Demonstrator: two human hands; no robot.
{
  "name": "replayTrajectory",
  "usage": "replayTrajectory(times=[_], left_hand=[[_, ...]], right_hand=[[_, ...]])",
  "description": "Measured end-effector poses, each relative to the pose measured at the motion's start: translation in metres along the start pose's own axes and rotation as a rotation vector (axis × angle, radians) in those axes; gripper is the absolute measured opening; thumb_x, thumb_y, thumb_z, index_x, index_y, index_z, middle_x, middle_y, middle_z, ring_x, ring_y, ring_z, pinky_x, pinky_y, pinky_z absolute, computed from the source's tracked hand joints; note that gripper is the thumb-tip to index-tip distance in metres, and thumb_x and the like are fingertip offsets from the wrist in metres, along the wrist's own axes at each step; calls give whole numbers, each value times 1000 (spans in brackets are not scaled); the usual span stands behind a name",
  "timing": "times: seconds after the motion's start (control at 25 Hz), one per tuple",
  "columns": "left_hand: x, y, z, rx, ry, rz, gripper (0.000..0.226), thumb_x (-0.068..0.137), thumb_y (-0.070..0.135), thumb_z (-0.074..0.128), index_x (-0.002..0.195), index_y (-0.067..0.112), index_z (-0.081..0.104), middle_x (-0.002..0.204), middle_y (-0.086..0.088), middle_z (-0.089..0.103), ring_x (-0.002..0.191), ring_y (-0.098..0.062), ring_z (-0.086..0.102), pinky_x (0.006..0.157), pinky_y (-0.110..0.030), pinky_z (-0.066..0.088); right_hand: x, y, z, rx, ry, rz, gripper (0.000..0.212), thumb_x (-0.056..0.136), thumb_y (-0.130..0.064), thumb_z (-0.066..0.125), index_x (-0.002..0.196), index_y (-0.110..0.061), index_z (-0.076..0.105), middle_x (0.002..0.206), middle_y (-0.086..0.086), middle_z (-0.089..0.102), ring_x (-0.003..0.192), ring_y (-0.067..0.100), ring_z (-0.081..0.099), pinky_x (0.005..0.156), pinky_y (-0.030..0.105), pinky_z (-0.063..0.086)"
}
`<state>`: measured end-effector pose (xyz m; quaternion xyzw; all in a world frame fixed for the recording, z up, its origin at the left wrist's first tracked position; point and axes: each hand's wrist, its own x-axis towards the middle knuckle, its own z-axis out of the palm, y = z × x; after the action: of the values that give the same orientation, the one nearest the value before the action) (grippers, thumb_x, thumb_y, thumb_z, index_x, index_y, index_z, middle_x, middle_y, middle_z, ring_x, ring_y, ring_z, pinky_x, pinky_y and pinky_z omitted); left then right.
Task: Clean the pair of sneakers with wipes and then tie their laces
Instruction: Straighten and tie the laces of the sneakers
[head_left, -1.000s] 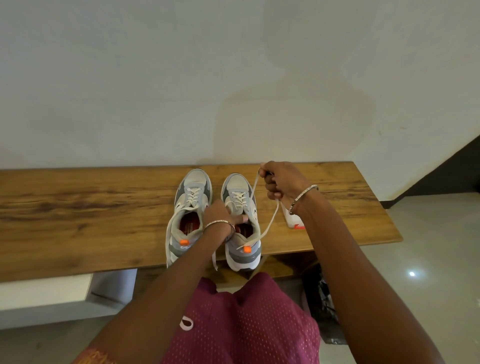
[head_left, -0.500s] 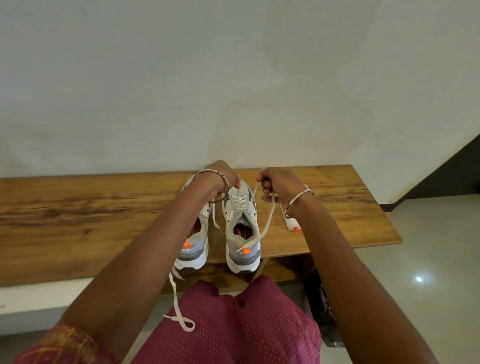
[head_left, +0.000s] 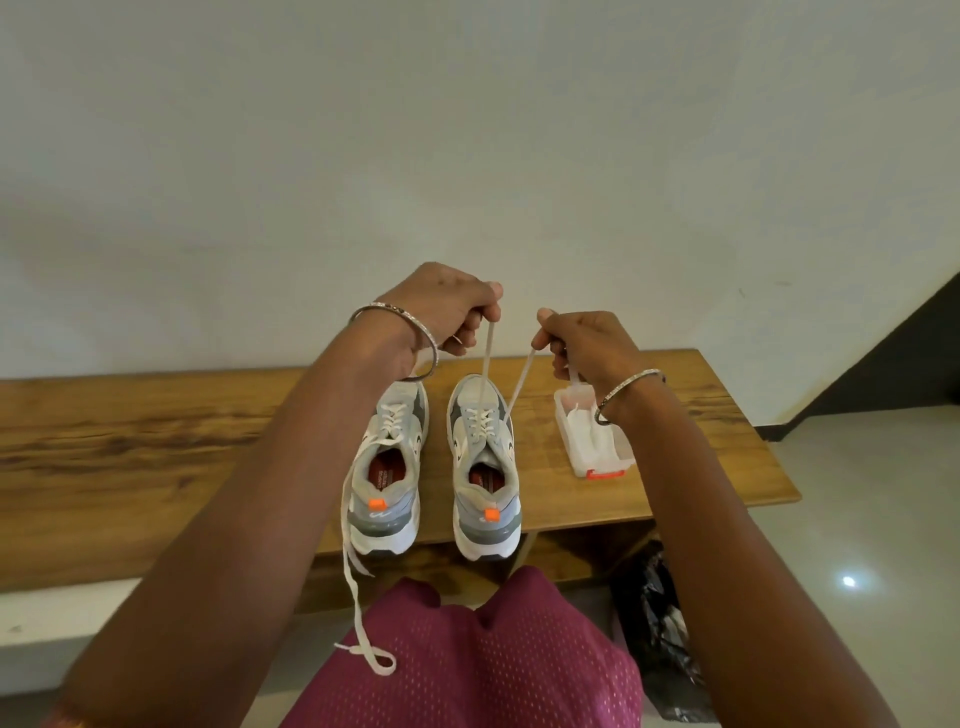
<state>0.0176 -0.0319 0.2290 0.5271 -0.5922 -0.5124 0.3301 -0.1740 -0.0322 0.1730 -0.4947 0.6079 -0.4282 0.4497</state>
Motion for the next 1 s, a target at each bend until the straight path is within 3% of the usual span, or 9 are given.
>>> replayTrajectory(times=[0.12,0.2,0.32,0.48,0.64,0.84,1.0], left_hand=[[-9,14,-3,-7,27,92,34,97,26,61,67,13,68,70,0,63,68,-14,59,63,-26,52],[-15,20,-4,-21,54,143,33,95,28,63,66,16,70,87,3,74,87,-13,67,78,-31,55],[-26,26,-6,-179,39,194,30,96,30,61,73,17,74,103,1,78,103,-15,70,94,-38,50],[-38,34,-13,-379,29,312,32,102,30,52,96,11,76,107,-6,77,105,-23,72,98,-39,52],[-42,40,-12,-357,85,461,26,104,19,50,109,10,74,115,-4,75,108,-20,70,101,-38,51],[-38,40,-3,-377,217,519,25,98,5,60,120,11,68,106,-5,77,94,-21,75,91,-33,57],[-36,26,10,-503,213,405,39,93,3,65,130,14,57,104,-7,77,86,-24,76,82,-30,59]], right_hand=[[-8,-18,-2,-38,33,-68,39,95,-38,61,66,-14,72,72,-3,68,68,15,60,68,31,53],[-13,-30,-3,-9,42,-120,38,95,-37,62,64,-15,72,83,-2,75,83,19,68,77,36,54],[-24,-43,-3,87,16,-214,36,95,-35,63,72,-9,74,89,4,77,92,16,72,89,40,52],[-40,-56,-1,329,-4,-340,41,100,-33,56,91,2,75,94,15,76,94,29,72,92,35,55],[-49,-70,-2,498,-27,-415,46,105,-32,43,101,3,73,106,18,73,102,35,69,98,42,52],[-50,-77,1,417,11,-569,24,97,-14,60,114,0,70,110,13,73,99,33,70,97,45,54],[-52,-69,13,418,48,-581,28,94,-9,64,122,-4,60,102,13,75,93,32,73,88,40,58]])
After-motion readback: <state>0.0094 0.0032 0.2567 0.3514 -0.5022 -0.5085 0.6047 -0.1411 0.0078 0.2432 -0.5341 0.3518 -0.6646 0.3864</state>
